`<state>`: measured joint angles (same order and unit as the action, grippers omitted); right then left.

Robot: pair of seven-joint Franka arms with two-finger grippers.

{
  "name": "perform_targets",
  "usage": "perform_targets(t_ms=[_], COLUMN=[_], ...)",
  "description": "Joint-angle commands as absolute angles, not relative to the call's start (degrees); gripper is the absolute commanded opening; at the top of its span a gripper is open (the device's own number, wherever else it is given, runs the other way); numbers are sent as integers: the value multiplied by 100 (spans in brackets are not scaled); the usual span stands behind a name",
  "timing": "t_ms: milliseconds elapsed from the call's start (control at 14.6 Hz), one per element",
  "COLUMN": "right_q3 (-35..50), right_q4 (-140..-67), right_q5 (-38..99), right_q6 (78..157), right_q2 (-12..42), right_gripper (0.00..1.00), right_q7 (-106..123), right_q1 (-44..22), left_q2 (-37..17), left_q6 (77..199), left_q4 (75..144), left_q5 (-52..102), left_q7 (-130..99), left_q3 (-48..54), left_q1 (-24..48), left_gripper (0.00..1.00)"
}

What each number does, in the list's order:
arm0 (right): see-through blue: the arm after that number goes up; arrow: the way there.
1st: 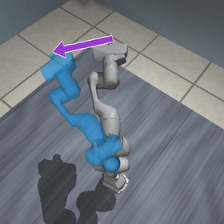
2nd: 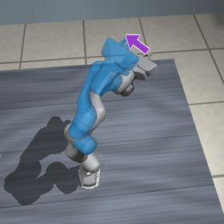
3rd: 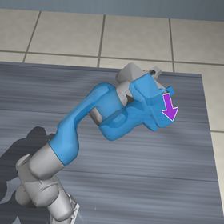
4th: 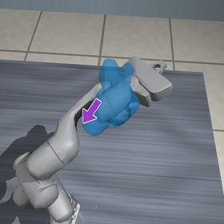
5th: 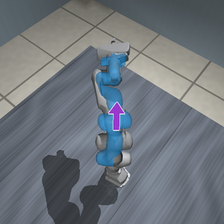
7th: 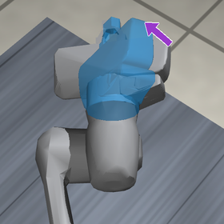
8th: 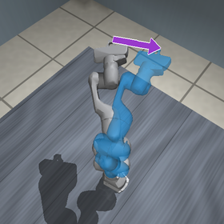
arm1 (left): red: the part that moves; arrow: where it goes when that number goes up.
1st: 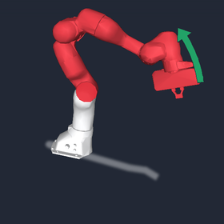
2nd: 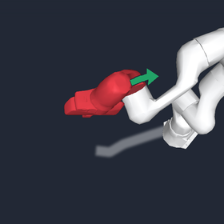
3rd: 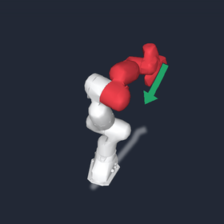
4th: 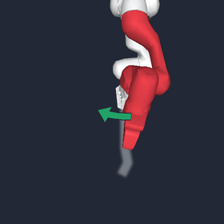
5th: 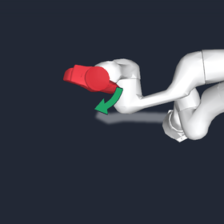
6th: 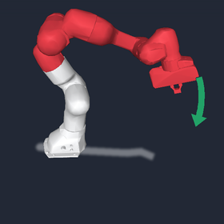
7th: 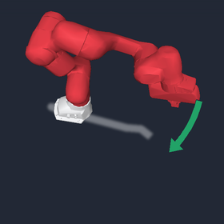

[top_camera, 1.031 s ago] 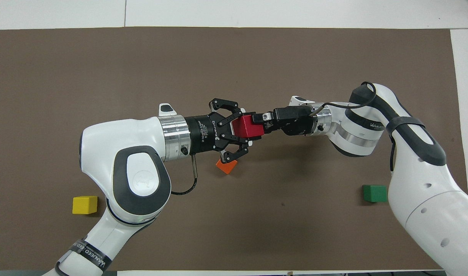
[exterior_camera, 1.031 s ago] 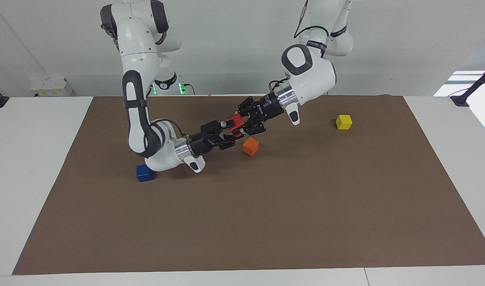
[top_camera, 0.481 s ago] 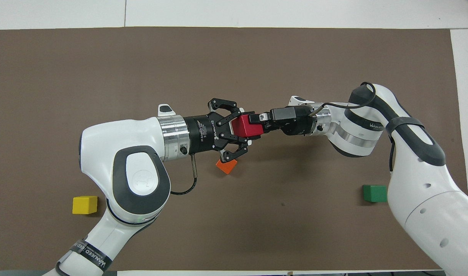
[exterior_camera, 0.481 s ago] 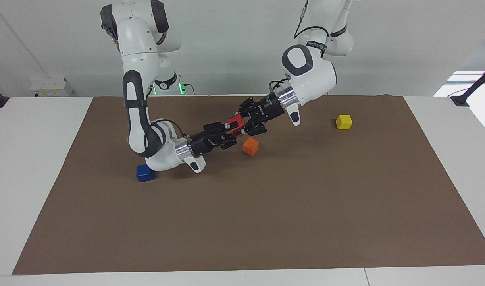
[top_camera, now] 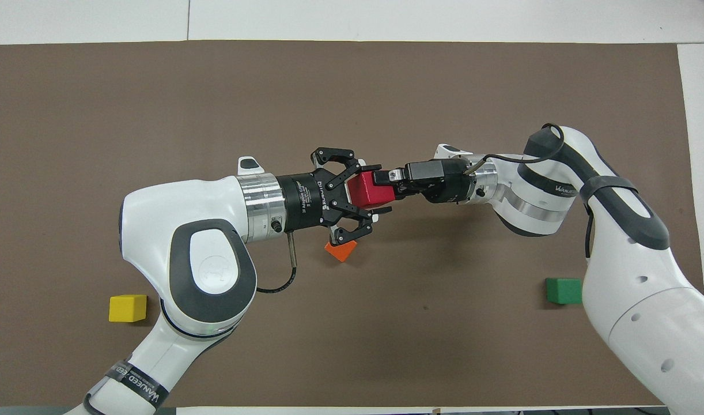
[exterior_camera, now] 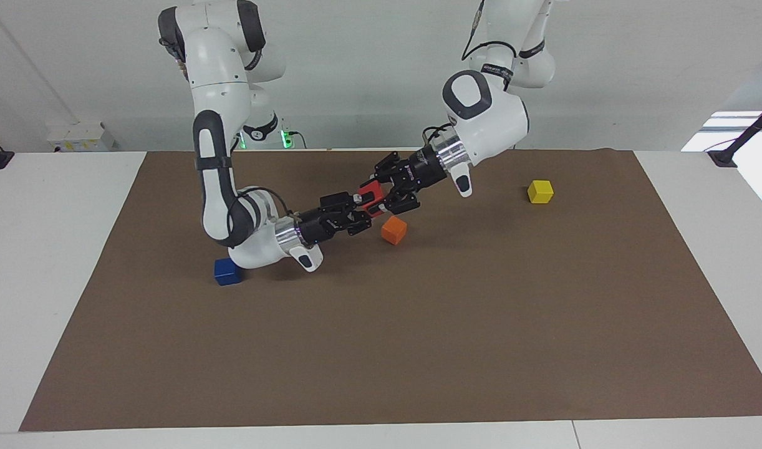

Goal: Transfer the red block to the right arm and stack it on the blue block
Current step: 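Open the left gripper and pull it back from the red cube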

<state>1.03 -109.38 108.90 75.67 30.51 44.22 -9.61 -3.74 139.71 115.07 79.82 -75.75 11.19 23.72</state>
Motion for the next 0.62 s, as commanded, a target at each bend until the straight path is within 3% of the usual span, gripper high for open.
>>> perform_targets(t_ms=[0, 275, 550], right_q3=[114, 114, 105], right_q4=[-11004, -11004, -11013], right_q5=[11021, 11030, 11109], right_q6=[7717, 7796, 8136], right_q2=[2953, 2892, 2603], right_gripper=[0, 0, 0], right_q7=[4395, 4289, 4052], right_q1=[-993, -1002, -1011], left_q2=[-290, -238, 17], left_q6=[13931, 13256, 12666], left_q4=[11566, 11619, 12128], left_q5=[8060, 8025, 7972], left_q7=[-7585, -7376, -6725], left_q3=[1072, 1055, 1046], left_q1=[2234, 1540, 608], left_gripper=[100, 100, 100])
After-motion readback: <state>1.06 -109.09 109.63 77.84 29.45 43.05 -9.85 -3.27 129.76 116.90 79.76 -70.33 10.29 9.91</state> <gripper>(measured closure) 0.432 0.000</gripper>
